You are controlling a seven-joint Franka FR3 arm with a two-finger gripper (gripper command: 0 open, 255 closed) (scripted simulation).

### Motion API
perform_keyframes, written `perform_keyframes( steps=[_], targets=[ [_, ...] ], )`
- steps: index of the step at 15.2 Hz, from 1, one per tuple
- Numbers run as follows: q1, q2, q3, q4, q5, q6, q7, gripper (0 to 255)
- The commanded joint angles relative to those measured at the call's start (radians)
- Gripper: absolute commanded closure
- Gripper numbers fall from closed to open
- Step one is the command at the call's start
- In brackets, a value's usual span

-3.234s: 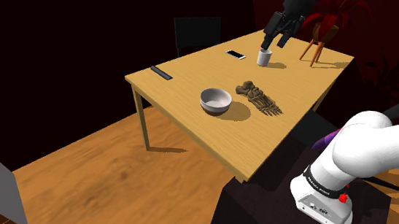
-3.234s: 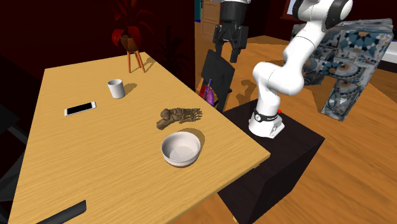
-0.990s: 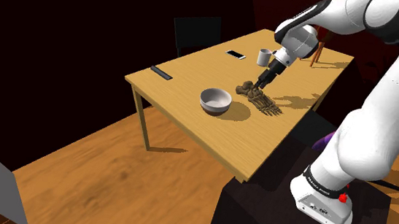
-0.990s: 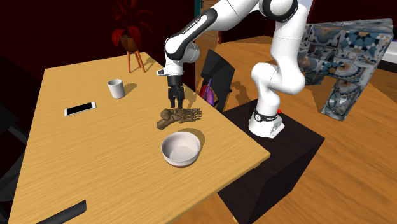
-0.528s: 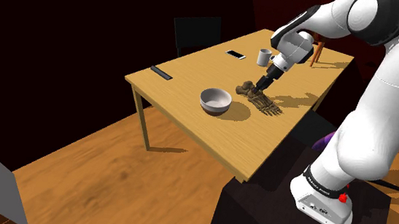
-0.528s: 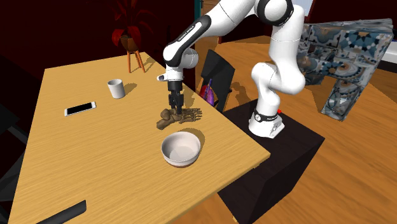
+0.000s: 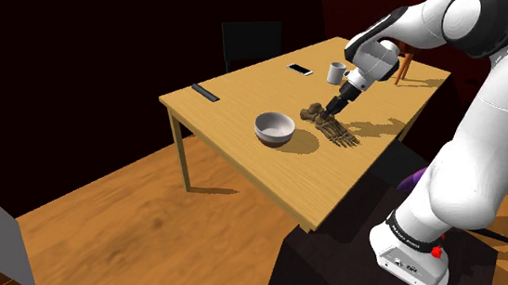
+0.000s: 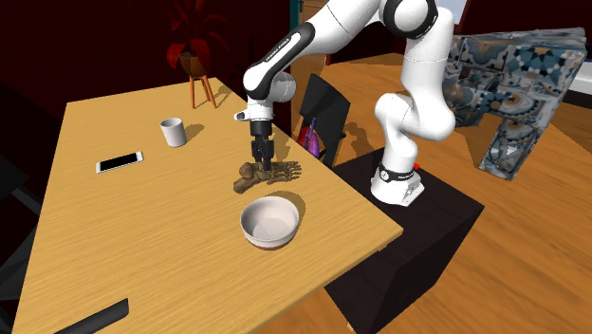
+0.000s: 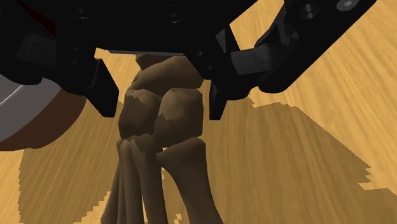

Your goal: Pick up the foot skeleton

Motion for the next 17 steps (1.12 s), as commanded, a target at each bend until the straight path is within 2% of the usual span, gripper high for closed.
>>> perform_keyframes(
  steps=[1,12,17],
  targets=[
    [0.0,0.001,0.0,-0.001,-0.002,-0.001,0.0,255],
    [0.021,-0.15,-0.02,0.023,-0.166,-0.051,0.158,255],
    [0.02,-0.199,-0.016,0.04,-0.218,-0.079,0.213,255]
  ],
)
